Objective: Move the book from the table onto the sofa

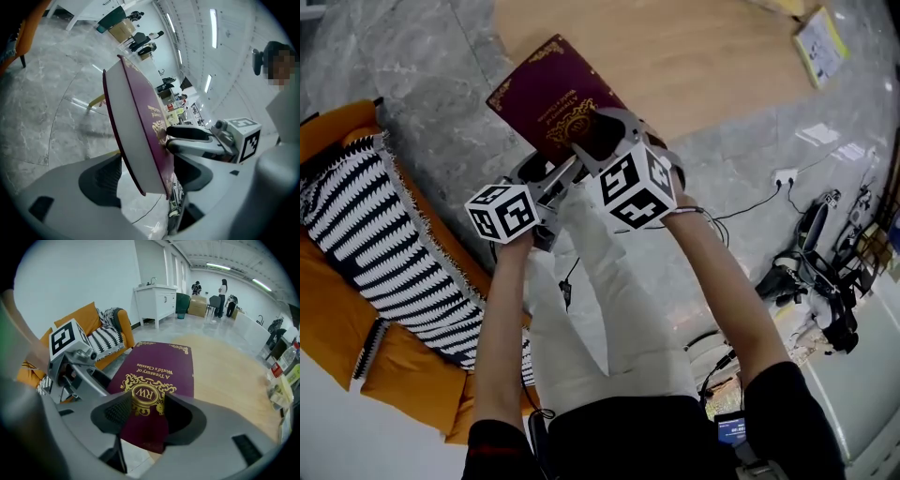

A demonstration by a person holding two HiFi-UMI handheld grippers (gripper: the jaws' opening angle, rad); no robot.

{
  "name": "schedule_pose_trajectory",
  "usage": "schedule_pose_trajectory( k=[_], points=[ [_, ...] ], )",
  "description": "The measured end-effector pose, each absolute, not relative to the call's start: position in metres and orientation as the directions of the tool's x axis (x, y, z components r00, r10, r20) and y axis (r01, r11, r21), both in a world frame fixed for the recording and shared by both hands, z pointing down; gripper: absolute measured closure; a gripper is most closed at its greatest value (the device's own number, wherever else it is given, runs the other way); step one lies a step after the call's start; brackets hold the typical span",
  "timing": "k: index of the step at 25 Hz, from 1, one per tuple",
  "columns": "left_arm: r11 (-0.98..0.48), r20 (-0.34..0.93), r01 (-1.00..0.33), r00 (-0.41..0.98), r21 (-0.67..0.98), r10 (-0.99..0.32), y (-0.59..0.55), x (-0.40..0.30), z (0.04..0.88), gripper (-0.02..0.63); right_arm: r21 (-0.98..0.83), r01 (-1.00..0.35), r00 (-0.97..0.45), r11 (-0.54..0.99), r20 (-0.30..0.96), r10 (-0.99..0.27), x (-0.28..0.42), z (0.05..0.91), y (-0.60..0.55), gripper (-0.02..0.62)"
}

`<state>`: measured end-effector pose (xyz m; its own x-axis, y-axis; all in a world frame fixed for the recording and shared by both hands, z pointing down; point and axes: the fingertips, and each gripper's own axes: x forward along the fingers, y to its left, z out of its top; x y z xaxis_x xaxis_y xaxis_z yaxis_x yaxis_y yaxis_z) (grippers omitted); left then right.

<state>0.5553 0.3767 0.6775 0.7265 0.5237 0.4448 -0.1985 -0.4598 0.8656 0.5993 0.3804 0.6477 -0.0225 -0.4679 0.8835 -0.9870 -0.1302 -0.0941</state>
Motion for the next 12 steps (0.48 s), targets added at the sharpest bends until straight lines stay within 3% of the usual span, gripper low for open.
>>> schedule_pose_trajectory(
  k=[12],
  points=[
    [-0.453,0.409,-0.137,0.703,0.881,0.582,0.392,0.559,0.684,0.258,-0.167,-0.967,-0.055,-0.191,0.874,-0.484,0.604,0.645,0.380,0.383]
  ],
)
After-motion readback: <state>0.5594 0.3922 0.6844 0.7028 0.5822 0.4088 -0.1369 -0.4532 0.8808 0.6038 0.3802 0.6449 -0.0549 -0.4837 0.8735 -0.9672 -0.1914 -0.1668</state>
